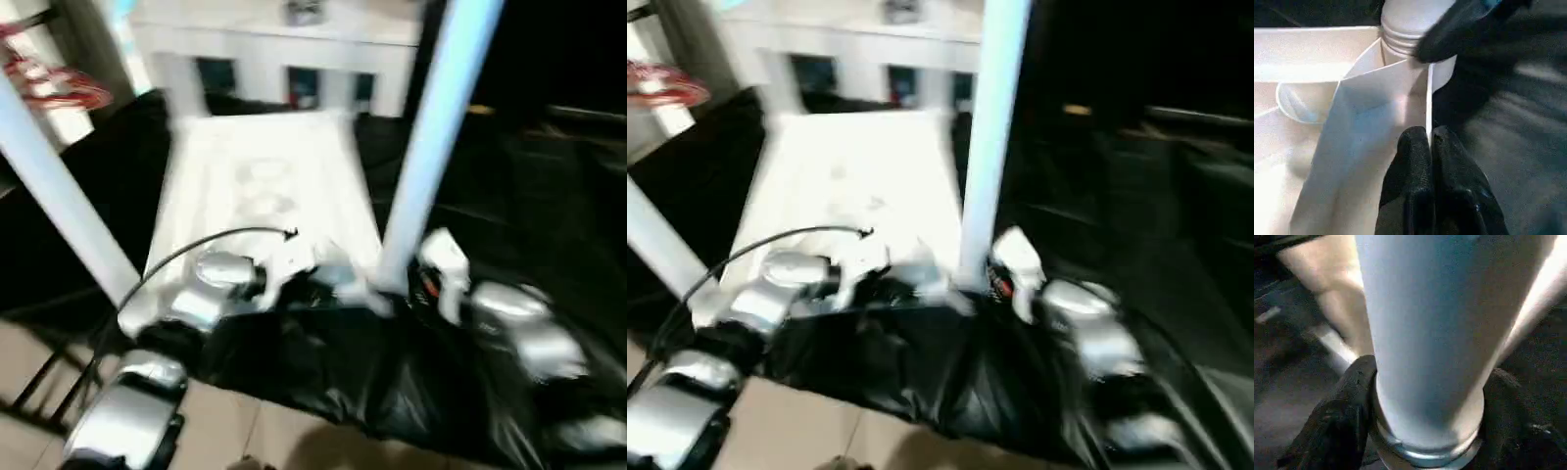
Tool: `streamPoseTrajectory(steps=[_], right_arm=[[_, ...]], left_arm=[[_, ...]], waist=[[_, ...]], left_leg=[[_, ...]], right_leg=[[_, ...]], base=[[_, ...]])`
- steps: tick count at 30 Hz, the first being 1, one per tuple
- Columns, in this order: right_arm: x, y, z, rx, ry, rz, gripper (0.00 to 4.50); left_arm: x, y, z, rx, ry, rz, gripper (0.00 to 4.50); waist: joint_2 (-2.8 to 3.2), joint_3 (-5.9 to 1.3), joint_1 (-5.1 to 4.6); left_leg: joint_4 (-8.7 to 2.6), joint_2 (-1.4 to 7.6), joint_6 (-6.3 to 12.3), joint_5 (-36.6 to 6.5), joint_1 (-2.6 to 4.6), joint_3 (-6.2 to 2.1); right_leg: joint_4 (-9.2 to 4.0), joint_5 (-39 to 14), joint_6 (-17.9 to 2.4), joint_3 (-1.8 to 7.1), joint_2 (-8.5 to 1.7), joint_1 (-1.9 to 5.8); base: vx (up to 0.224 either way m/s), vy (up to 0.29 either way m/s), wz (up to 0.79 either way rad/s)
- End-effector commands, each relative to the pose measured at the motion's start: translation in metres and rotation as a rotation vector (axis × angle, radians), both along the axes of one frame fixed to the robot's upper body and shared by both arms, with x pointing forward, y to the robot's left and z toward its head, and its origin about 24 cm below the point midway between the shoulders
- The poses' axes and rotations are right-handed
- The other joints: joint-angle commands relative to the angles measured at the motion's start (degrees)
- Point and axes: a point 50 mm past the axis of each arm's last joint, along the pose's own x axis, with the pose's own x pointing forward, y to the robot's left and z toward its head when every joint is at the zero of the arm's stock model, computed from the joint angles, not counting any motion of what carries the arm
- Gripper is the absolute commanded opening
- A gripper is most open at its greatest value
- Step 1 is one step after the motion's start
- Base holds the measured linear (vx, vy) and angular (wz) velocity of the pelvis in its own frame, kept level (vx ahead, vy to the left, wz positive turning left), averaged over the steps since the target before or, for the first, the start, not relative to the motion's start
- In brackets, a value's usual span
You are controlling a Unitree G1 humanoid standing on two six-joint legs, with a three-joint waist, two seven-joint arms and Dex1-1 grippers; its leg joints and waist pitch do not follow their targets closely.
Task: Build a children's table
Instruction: Rotate leg to tighten
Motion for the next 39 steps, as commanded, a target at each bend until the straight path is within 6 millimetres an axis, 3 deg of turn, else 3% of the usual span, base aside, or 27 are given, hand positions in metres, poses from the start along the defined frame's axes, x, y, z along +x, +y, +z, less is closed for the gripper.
streamPoseTrajectory(steps=[1, 5, 9, 10, 11, 16, 19, 22, 23, 24, 31, 39], right_arm=[[-0.001, 0.02, -0.021, -0.02, 0.079, -0.067, 2.69], [0.006, 0.045, -0.021, 0.005, 0.073, -0.147, 2.69], [0.006, 0.064, -0.019, 0.028, 0.061, -0.112, 2.69], [0.006, 0.068, -0.019, 0.045, 0.065, -0.097, 3.25], [0.007, 0.07, -0.018, 0.067, 0.068, -0.097, 3.39], [0.008, 0.059, -0.017, 0.027, 0.038, -0.089, 3.85], [0.009, 0.047, -0.012, 0.021, 0.011, -0.068, 3.85], [0.007, 0.037, -0.007, 0.014, -0.009, 0.007, 3.85], [0.006, 0.034, -0.006, 0.015, -0.013, 0.032, 3.85], [0.004, 0.031, -0.004, 0.015, -0.019, 0.063, 3.85], [-0.01, 0.021, 0.0, 0.014, -0.009, 0.261, 3.85], [-0.031, 0.006, 0.002, 0.005, 0.049, 0.468, 3.7]], left_arm=[[0.007, -0.021, 0.006, -0.04, -0.032, 0.087, 0.0], [0.012, -0.039, 0.01, -0.061, -0.047, 0.182, 0.0], [0.011, -0.05, 0.012, -0.075, -0.061, 0.184, 0.0], [0.011, -0.051, 0.012, -0.075, -0.065, 0.178, 0.0], [0.01, -0.053, 0.013, -0.077, -0.073, 0.153, 0.0], [0.005, -0.048, 0.013, -0.09, -0.067, 0.074, 0.0], [0.003, -0.04, 0.011, -0.082, -0.062, 0.035, 0.0], [0.0, -0.031, 0.01, -0.079, -0.055, -0.009, 0.0], [-0.001, -0.029, 0.01, -0.082, -0.057, -0.028, 0.0], [-0.001, -0.027, 0.01, -0.08, -0.05, -0.041, 0.0], [-0.009, -0.016, 0.011, -0.087, -0.024, -0.155, 0.0], [-0.015, -0.004, 0.011, -0.078, 0.016, -0.245, 0.0]], waist=[[-0.98, -2.99, -0.49], [-1.02, -3.01, -1.03], [-1.02, -3.15, -0.9], [-0.98, -3.22, -0.87], [-0.95, -3.26, -0.83], [-1.01, -3.2, -0.83], [-0.76, -3.32, -0.74], [-0.96, -3.44, -0.59], [-1.04, -3.48, -0.4], [-0.73, -3.49, -0.2], [-0.8, -3.77, 0.94], [-0.92, -3.45, 1.47]], left_leg=[[-4.31, 3.36, 0.6, -18.2, 1.41, -2.4], [-4.2, 3.14, 1.32, -18.2, 1.43, -2.32], [-4.26, 3.26, 1.85, -17.7, 1.42, -2.28], [-4.23, 3.29, 1.96, -17.4, 1.38, -2.27], [-4.26, 3.41, 2.23, -16.9, 1.34, -2.22], [-4.24, 3.34, 2.53, -16.7, 1.29, -2.11], [-4.28, 3.45, 2.72, -16.0, 1.12, -2.17], [-4.07, 3.38, 3.62, -14.5, 1.01, -1.93], [-3.94, 3.35, 4.13, -13.7, 0.89, -1.87], [-3.88, 3.43, 4.53, -13.1, 0.96, -1.81], [-3.79, 3.83, 5.53, -11.2, 0.74, -1.75], [-3.95, 3.92, 5.17, -13.0, 0.84, -1.78]], right_leg=[[-6.24, -26.7, -8.8, 2.67, -5.6, 1.87], [-6.66, -27.1, -8.3, 2.82, -5.61, 1.87], [-6.44, -24.4, -8.8, 2.95, -5.61, 1.95], [-6.35, -23.6, -9.0, 2.99, -5.64, 2.0], [-6.13, -21.4, -9.7, 3.07, -5.65, 2.06], [-6.09, -20.8, -10.2, 3.08, -5.72, 2.15], [-5.9, -19.7, -10.2, 3.15, -5.75, 2.34], [-5.62, -16.6, -11.1, 3.16, -5.68, 2.54], [-5.62, -16.2, -11.1, 3.13, -5.75, 2.68], [-5.54, -15.5, -11.3, 3.12, -5.68, 2.57], [-4.74, -11.3, -12.3, 2.93, -5.46, 2.71], [-5.37, -17.2, -10.8, 3.02, -5.61, 2.47]], base=[[0.0, 0.0, 0.0], [0.0, 0.0, 0.0], [0.0, 0.0, 0.0], [0.0, 0.0, 0.0], [0.0, 0.0, 0.0], [0.0, 0.0, 0.0], [0.0, 0.0, 0.0], [0.0, 0.0, 0.0], [0.0, 0.0, 0.0], [0.0, 0.0, 0.0], [0.0, 0.0, 0.0], [0.0, 0.0, 0.0]])
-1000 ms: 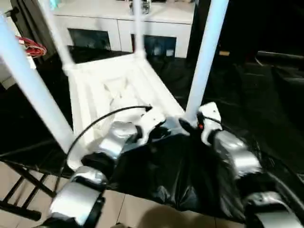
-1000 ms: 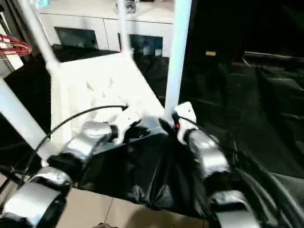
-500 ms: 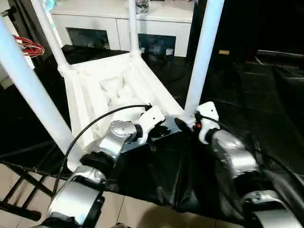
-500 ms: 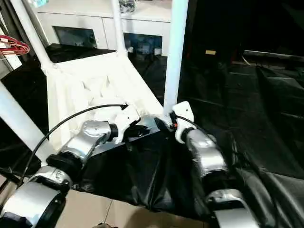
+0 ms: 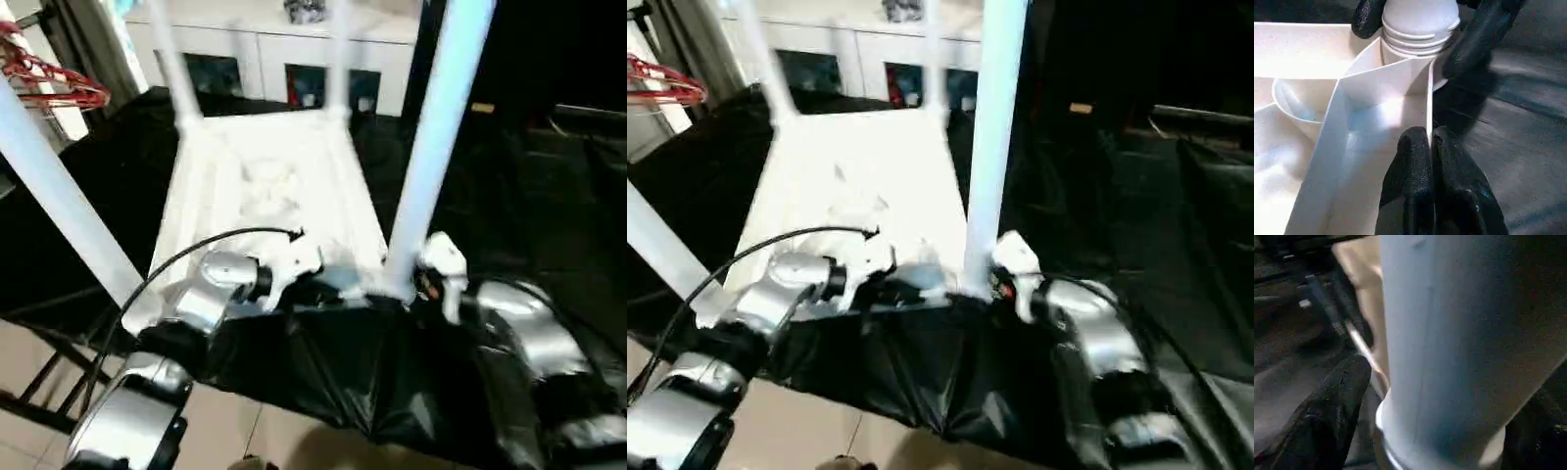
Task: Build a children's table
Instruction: Rotate leg to tighten
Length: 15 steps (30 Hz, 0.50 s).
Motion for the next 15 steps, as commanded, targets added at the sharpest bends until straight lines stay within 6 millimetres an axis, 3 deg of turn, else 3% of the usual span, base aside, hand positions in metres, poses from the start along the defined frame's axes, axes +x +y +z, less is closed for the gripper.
streamPoseTrajectory(steps=[1, 10, 15], right_arm=[[-0.009, 0.015, -0.004, 0.019, 0.04, 0.114, 3.7], [-0.017, 0.011, -0.002, 0.011, 0.076, 0.192, 2.92], [-0.019, 0.012, -0.002, 0.016, 0.087, 0.203, 2.77]], left_arm=[[-0.002, -0.012, 0.009, -0.066, -0.028, -0.057, 0.0], [-0.006, -0.006, 0.009, -0.053, 0.009, -0.111, 0.0], [-0.008, -0.005, 0.008, -0.051, 0.02, -0.117, 0.0]], waist=[[-1.15, -3.45, 0.13], [-1.23, -3.62, 0.43], [-1.21, -3.58, 0.59]], left_leg=[[-3.66, 3.96, 5.04, -13.1, 1.04, -1.82], [-3.47, 3.92, 5.5, -11.0, 0.92, -1.8], [-3.47, 3.87, 5.1, -11.5, 1.04, -1.79]], right_leg=[[-5.25, -17.8, -10.4, 3.02, -5.63, 2.57], [-4.89, -14.8, -10.9, 2.96, -5.55, 2.64], [-5.05, -16.4, -10.6, 2.9, -5.55, 2.52]], base=[[0.0, 0.0, 0.0], [0.0, 0.0, 0.0], [0.0, 0.0, 0.0]])
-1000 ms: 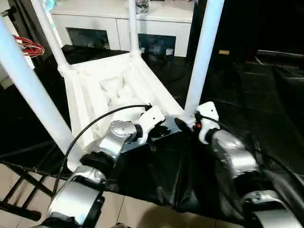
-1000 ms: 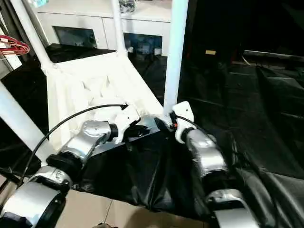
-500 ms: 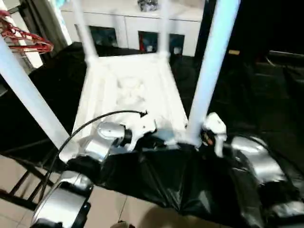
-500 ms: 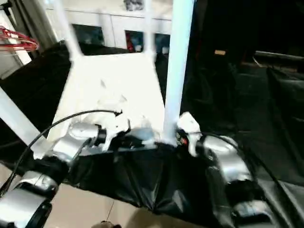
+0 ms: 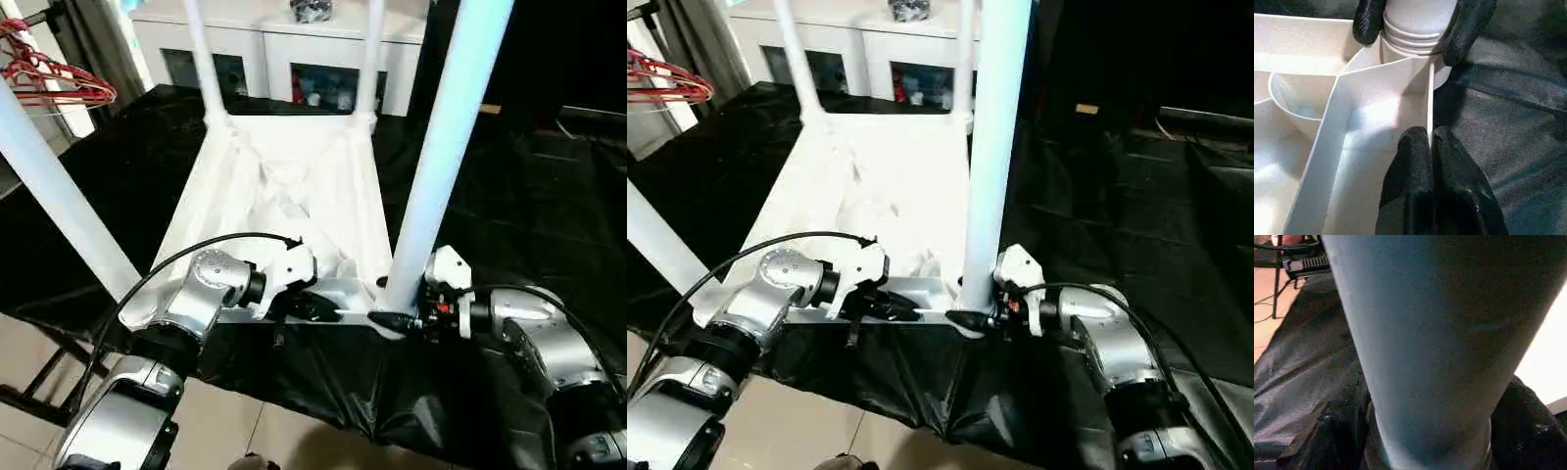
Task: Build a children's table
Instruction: Rotate leg to tighten
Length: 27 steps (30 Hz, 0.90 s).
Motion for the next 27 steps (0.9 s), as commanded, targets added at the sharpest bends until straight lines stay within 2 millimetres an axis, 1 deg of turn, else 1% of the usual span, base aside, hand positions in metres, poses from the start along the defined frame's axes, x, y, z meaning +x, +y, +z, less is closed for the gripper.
streamPoseTrajectory(steps=[1, 4, 7, 8, 9, 11, 12, 13, 14, 15, 16, 17, 18, 19, 20, 21, 22, 23, 24, 25, 26, 27], right_arm=[[-0.008, 0.016, -0.005, 0.012, 0.045, 0.104, 2.77], [-0.008, 0.018, -0.008, 0.011, 0.043, 0.093, 2.75], [-0.003, 0.018, -0.012, -0.002, 0.035, 0.014, 2.75], [-0.003, 0.018, -0.012, -0.002, 0.035, 0.009, 2.75], [0.004, 0.02, -0.016, -0.013, 0.03, -0.094, 2.75], [0.013, 0.021, -0.021, -0.029, 0.024, -0.221, 2.75], [0.017, 0.022, -0.023, -0.042, 0.006, -0.285, 2.75], [0.021, 0.022, -0.024, -0.052, -0.005, -0.336, 2.74], [0.023, 0.023, -0.025, -0.057, -0.012, -0.365, 2.74], [0.026, 0.025, -0.027, -0.058, -0.018, -0.417, 2.74], [0.031, 0.029, -0.029, -0.057, -0.013, -0.515, 2.74], [0.032, 0.03, -0.03, -0.058, -0.011, -0.53, 2.74], [0.035, 0.033, -0.032, -0.059, -0.004, -0.592, 2.74], [0.037, 0.036, -0.033, -0.057, 0.0, -0.634, 2.74], [0.039, 0.045, -0.035, -0.052, 0.002, -0.69, 2.74], [0.039, 0.045, -0.035, -0.052, 0.002, -0.69, 2.74], [0.04, 0.053, -0.035, -0.037, 0.006, -0.707, 2.74], [0.039, 0.059, -0.035, -0.011, 0.02, -0.704, 2.74], [0.04, 0.062, -0.035, 0.003, 0.028, -0.703, 2.74], [0.039, 0.067, -0.035, 0.03, 0.046, -0.694, 2.74], [0.039, 0.069, -0.034, 0.04, 0.052, -0.684, 3.43], [0.038, 0.071, -0.033, 0.046, 0.055, -0.678, 3.43]], left_arm=[[0.0, -0.011, 0.007, -0.059, -0.015, -0.023, 0.0], [0.0, -0.011, 0.007, -0.059, -0.022, -0.011, 0.0], [0.002, -0.013, 0.007, -0.062, -0.041, 0.027, 0.0], [0.003, -0.013, 0.007, -0.063, -0.042, 0.03, 0.0], [0.007, -0.017, 0.008, -0.075, -0.06, 0.084, 0.0], [0.011, -0.02, 0.008, -0.075, -0.078, 0.141, 0.0], [0.013, -0.023, 0.008, -0.073, -0.088, 0.168, 0.0], [0.015, -0.025, 0.008, -0.071, -0.096, 0.188, 0.0], [0.016, -0.026, 0.008, -0.069, -0.101, 0.2, 0.0], [0.018, -0.029, 0.007, -0.065, -0.11, 0.237, 0.0], [0.022, -0.036, 0.007, -0.059, -0.121, 0.302, 0.0], [0.022, -0.037, 0.007, -0.059, -0.122, 0.311, 0.0], [0.024, -0.042, 0.007, -0.06, -0.124, 0.349, 0.0], [0.025, -0.046, 0.007, -0.063, -0.125, 0.375, 0.0], [0.027, -0.054, 0.007, -0.065, -0.13, 0.428, 0.0], [0.027, -0.054, 0.007, -0.065, -0.13, 0.428, 0.0], [0.027, -0.059, 0.006, -0.067, -0.129, 0.442, 0.0], [0.026, -0.063, 0.006, -0.072, -0.126, 0.441, 0.0], [0.026, -0.065, 0.006, -0.075, -0.125, 0.441, 0.0], [0.025, -0.068, 0.006, -0.082, -0.122, 0.428, 0.0], [0.024, -0.068, 0.006, -0.082, -0.124, 0.422, 0.0], [0.024, -0.068, 0.006, -0.082, -0.126, 0.419, 0.0]], waist=[[-1.17, -3.59, -0.04], [-1.15, -3.61, -0.03], [-1.14, -3.63, -0.07], [-1.14, -3.59, -0.15], [-1.14, -3.48, -0.32], [-1.14, -3.39, -0.67], [-1.17, -3.22, -1.23], [-1.08, -3.13, -1.91], [-1.07, -3.13, -2.21], [-1.09, -3.13, -2.31], [-1.06, -3.0, -2.5], [-1.12, -3.03, -2.76], [-1.11, -3.1, -2.91], [-1.06, -3.07, -2.96], [-1.04, -3.14, -3.07], [-1.05, -3.14, -3.16], [-0.96, -3.25, -3.01], [-0.98, -3.21, -3.0], [-1.03, -3.25, -2.91], [-1.03, -3.38, -2.85], [-0.96, -3.43, -2.74], [-0.97, -3.41, -2.77]], left_leg=[[-3.48, 3.88, 5.01, -11.6, 1.1, -1.81], [-3.47, 3.87, 4.81, -11.7, 1.13, -1.79], [-3.48, 3.86, 4.74, -11.3, 1.06, -1.84], [-3.51, 3.81, 4.6, -11.6, 1.07, -1.84], [-3.58, 3.76, 4.15, -12.2, 1.1, -1.85], [-3.71, 3.66, 3.41, -13.0, 1.11, -2.01], [-3.82, 3.45, 2.64, -14.3, 1.11, -2.08], [-3.99, 3.51, 1.67, -15.8, 1.19, -2.32], [-4.04, 3.48, 1.19, -16.9, 1.33, -2.46], [-3.99, 3.44, 1.25, -17.4, 1.52, -2.33], [-3.91, 3.43, 1.19, -18.3, 1.87, -2.21], [-3.95, 3.34, 1.04, -18.2, 1.77, -2.29], [-3.98, 3.34, 1.11, -17.7, 1.55, -2.34], [-3.95, 3.3, 1.13, -17.6, 1.64, -2.28], [-3.93, 3.33, 0.94, -17.4, 1.78, -2.27], [-3.94, 3.3, 1.01, -17.2, 1.77, -2.21], [-3.91, 3.28, 1.33, -16.8, 1.66, -2.28], [-3.9, 3.31, 1.77, -16.4, 1.53, -2.14], [-3.85, 3.25, 1.98, -16.3, 1.59, -2.12], [-3.83, 3.24, 2.31, -15.6, 1.44, -2.12], [-3.84, 3.31, 2.7, -14.9, 1.39, -2.09], [-3.87, 3.33, 2.8, -14.8, 1.36, -2.07]], right_leg=[[-5.09, -16.6, -10.6, 2.92, -5.55, 2.55], [-5.16, -17.0, -10.4, 2.95, -5.57, 2.5], [-5.01, -16.0, -10.5, 2.93, -5.5, 2.52], [-5.09, -16.4, -10.5, 2.89, -5.52, 2.51], [-5.2, -17.7, -10.3, 2.89, -5.51, 2.39], [-5.4, -19.6, -10.0, 2.81, -5.63, 2.44], [-5.63, -21.8, -9.6, 2.7, -5.55, 2.41], [-5.84, -24.0, -9.2, 2.66, -5.63, 2.31], [-6.0, -25.5, -8.6, 2.63, -5.64, 2.33], [-6.22, -25.8, -8.4, 2.72, -5.59, 2.16], [-6.44, -26.3, -8.4, 2.93, -5.55, 1.75], [-6.32, -26.2, -8.6, 2.94, -5.64, 1.97], [-6.26, -26.0, -8.5, 2.9, -5.63, 2.16], [-6.31, -25.8, -8.5, 2.94, -5.51, 1.94], [-6.26, -25.2, -8.6, 2.97, -5.52, 1.91], [-6.29, -24.7, -8.8, 3.03, -5.47, 1.88], [-6.19, -23.7, -8.9, 2.99, -5.53, 2.11], [-6.18, -22.1, -9.2, 3.14, -5.54, 2.06], [-6.15, -21.7, -9.2, 3.13, -5.52, 2.11], [-5.93, -20.6, -9.4, 3.16, -5.58, 2.33], [-5.81, -19.4, -9.6, 3.16, -5.53, 2.38], [-5.77, -18.9, -9.7, 3.15, -5.5, 2.39]], base=[[0.0, 0.0, 0.0], [0.0, 0.0, 0.0], [0.0, 0.0, 0.0], [0.0, 0.0, 0.0], [0.0, 0.0, 0.0], [0.0, 0.0, 0.0], [0.0, 0.0, 0.0], [0.0, 0.0, 0.0], [0.0, 0.0, 0.0], [0.0, 0.0, 0.0], [0.0, 0.0, 0.0], [0.0, 0.0, 0.0], [0.0, 0.0, 0.0], [0.0, 0.0, 0.0], [0.0, 0.0, 0.0], [0.0, 0.0, 0.0], [0.0, 0.0, 0.0], [0.0, 0.0, 0.0], [0.0, 0.0, 0.0], [0.0, 0.0, 0.0], [0.0, 0.0, 0.0], [0.0, 0.0, 0.0]])
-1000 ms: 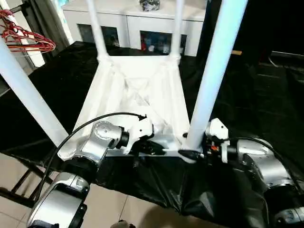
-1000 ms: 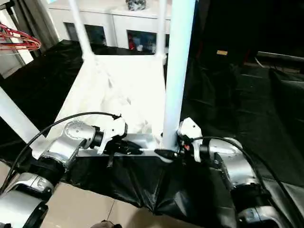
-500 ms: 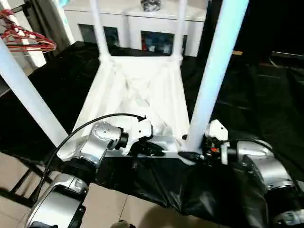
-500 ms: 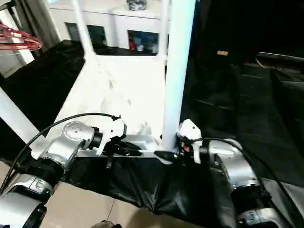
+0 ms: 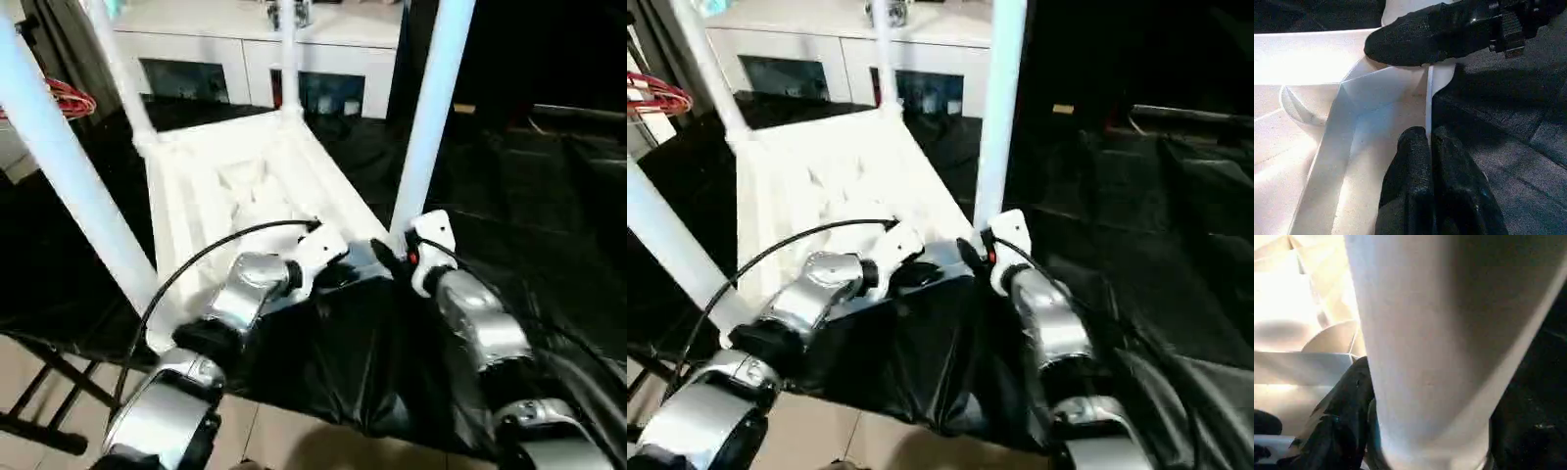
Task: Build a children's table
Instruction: Rotate leg to tighten
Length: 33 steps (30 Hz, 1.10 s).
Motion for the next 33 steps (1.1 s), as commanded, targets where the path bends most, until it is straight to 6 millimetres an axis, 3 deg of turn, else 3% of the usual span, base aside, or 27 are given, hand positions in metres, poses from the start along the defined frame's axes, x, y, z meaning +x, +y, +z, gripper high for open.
streamPoseTrajectory(steps=[1, 5, 12, 18, 25, 29, 33], right_arm=[[-0.014, 0.04, -0.02, 0.053, 0.111, 0.144, 3.43], [-0.013, 0.038, -0.018, 0.032, 0.09, 0.157, 3.88], [-0.018, 0.014, -0.004, -0.005, 0.035, 0.342, 3.88], [-0.033, 0.002, 0.001, -0.038, 0.036, 0.561, 3.88], [-0.047, -0.011, 0.007, -0.029, 0.052, 0.747, 3.88], [-0.053, -0.015, 0.009, -0.022, 0.08, 0.818, 3.88], [-0.058, -0.017, 0.009, -0.014, 0.103, 0.864, 3.53]], left_arm=[[-0.001, -0.024, 0.011, -0.073, -0.039, -0.024, 0.0], [-0.003, -0.022, 0.012, -0.081, -0.043, -0.07, 0.0], [-0.007, -0.002, 0.011, -0.072, -0.033, -0.162, 0.0], [-0.013, 0.011, 0.014, -0.083, -0.015, -0.277, 0.0], [-0.015, 0.025, 0.014, -0.057, 0.005, -0.334, 0.0], [-0.015, 0.029, 0.015, -0.055, 0.017, -0.353, 0.0], [-0.018, 0.032, 0.015, -0.057, 0.038, -0.384, 0.0]], waist=[[-1.05, -3.22, 0.04], [-0.96, -3.13, -0.02], [-1.08, -3.43, 0.18], [-1.01, -3.55, 1.34], [-1.22, -3.46, 1.82], [-1.19, -3.57, 2.29], [-1.04, -3.6, 2.53]], left_leg=[[-4.03, 3.37, 2.89, -14.9, 0.96, -2.04], [-4.18, 3.45, 2.43, -16.4, 1.14, -2.16], [-3.96, 3.44, 3.81, -13.8, 0.81, -1.92], [-3.61, 3.77, 5.73, -11.3, 0.57, -1.7], [-3.69, 3.8, 5.03, -12.0, 0.66, -1.71], [-3.64, 3.93, 5.61, -11.1, 0.62, -1.72], [-3.61, 3.96, 5.51, -11.1, 0.71, -1.74]], right_leg=[[-5.69, -18.6, -10.1, 3.05, -5.5, 2.11], [-6.03, -21.8, -9.4, 3.01, -5.55, 1.97], [-5.46, -15.9, -10.6, 3.07, -5.56, 2.43], [-5.12, -13.8, -10.9, 2.89, -5.47, 2.55], [-5.15, -15.3, -11.1, 2.81, -5.49, 2.43], [-4.99, -14.6, -10.9, 2.81, -5.46, 2.38], [-5.03, -14.5, -11.2, 2.79, -5.52, 2.33]], base=[[0.0, 0.0, 0.0], [0.0, 0.0, 0.0], [0.0, 0.0, 0.0], [0.0, 0.0, 0.0], [0.0, 0.0, 0.0], [0.0, 0.0, 0.0], [0.0, 0.0, 0.0]])
